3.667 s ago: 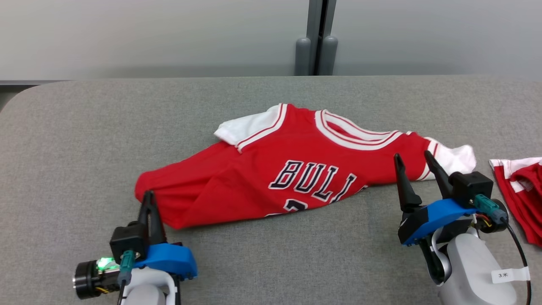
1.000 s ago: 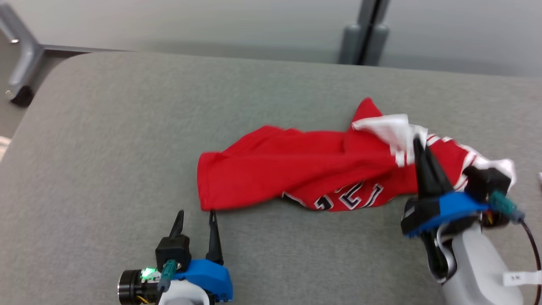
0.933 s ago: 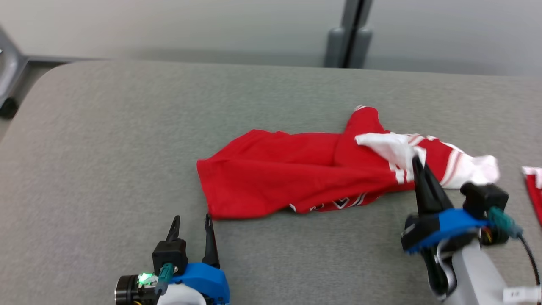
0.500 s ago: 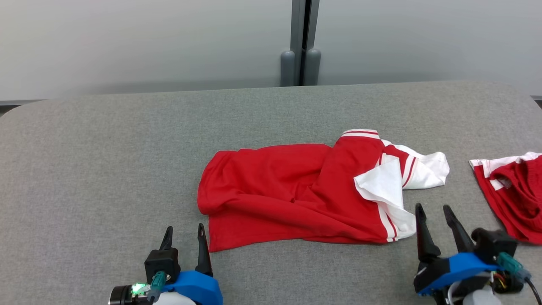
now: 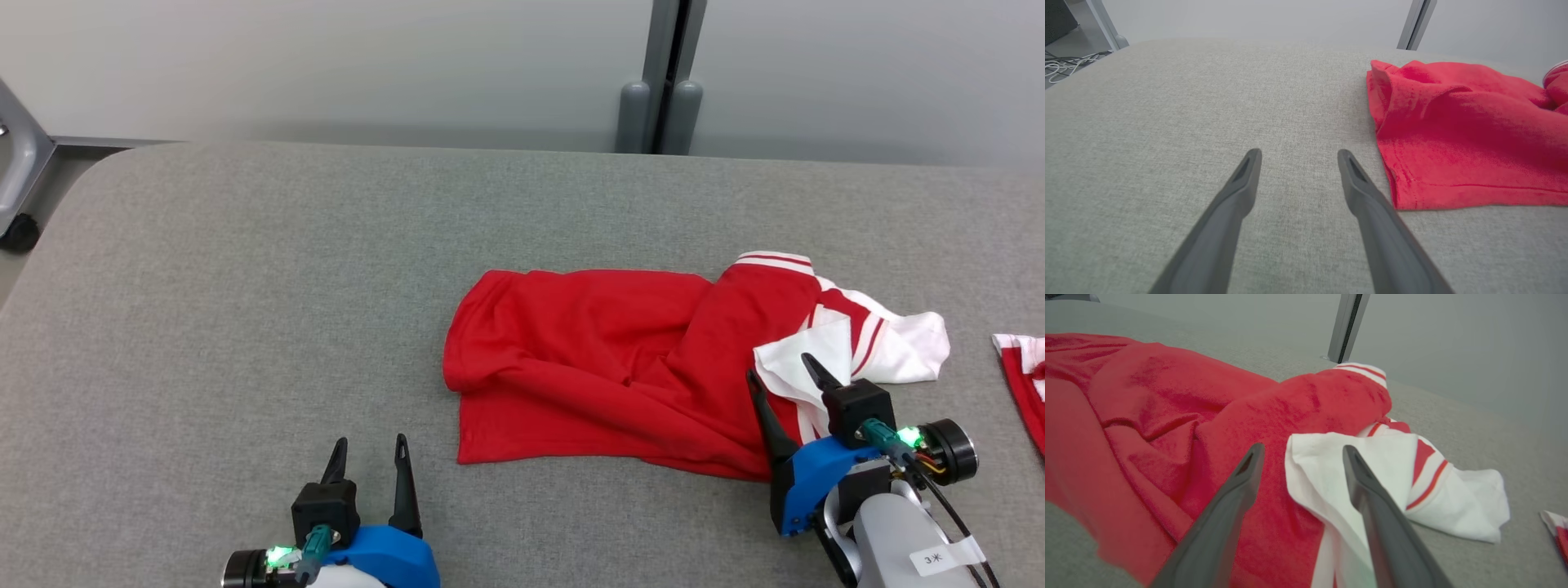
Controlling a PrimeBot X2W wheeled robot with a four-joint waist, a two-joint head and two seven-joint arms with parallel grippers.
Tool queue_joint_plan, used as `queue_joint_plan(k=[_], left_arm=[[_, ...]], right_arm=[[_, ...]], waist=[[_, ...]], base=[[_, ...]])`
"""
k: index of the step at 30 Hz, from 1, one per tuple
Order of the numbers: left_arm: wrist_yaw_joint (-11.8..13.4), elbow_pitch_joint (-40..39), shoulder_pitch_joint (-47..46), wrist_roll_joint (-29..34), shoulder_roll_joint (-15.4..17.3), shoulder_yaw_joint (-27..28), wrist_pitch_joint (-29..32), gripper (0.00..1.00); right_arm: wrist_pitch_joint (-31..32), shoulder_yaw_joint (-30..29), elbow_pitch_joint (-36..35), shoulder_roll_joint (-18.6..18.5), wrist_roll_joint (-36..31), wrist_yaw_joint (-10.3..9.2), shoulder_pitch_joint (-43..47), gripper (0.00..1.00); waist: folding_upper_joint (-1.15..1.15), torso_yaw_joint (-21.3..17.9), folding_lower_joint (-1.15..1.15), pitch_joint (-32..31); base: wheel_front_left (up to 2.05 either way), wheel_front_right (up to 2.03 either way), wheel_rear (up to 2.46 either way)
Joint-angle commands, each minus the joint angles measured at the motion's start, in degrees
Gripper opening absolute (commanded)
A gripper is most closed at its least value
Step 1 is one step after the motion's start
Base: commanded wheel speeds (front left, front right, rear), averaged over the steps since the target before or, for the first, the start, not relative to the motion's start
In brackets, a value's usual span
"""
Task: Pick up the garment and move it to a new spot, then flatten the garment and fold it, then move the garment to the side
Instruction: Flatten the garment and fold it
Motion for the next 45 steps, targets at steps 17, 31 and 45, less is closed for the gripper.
queue_joint_plan(k=[17, 31, 45], left_arm=[[0.8, -1.0, -1.2, -0.3, 0.0, -0.2, 0.0, 1.0], [0.0, -0.4, 1.0, 0.4, 0.0, 1.6, 0.0, 1.0], [-0.3, -1.8, 3.1, 4.6, 0.0, 5.8, 0.0, 1.0]], right_arm=[[-0.2, -4.8, 5.2, 0.6, -6.7, 0.01, -4.5, 0.0], [-0.2, -18.4, -7.1, 1.7, 5.3, 0.01, 6.9, 0.24], [-0.2, -14.8, -18.8, 1.9, 6.1, 0.01, 12.1, 1.0]], waist=[[0.0, 0.7, 0.0, 1.8], [0.0, -5.5, 0.0, -2.0], [0.0, -6.8, 0.0, -3.7]], base=[[0.0, 0.0, 0.0], [0.0, 0.0, 0.0], [0.0, 0.0, 0.0]])
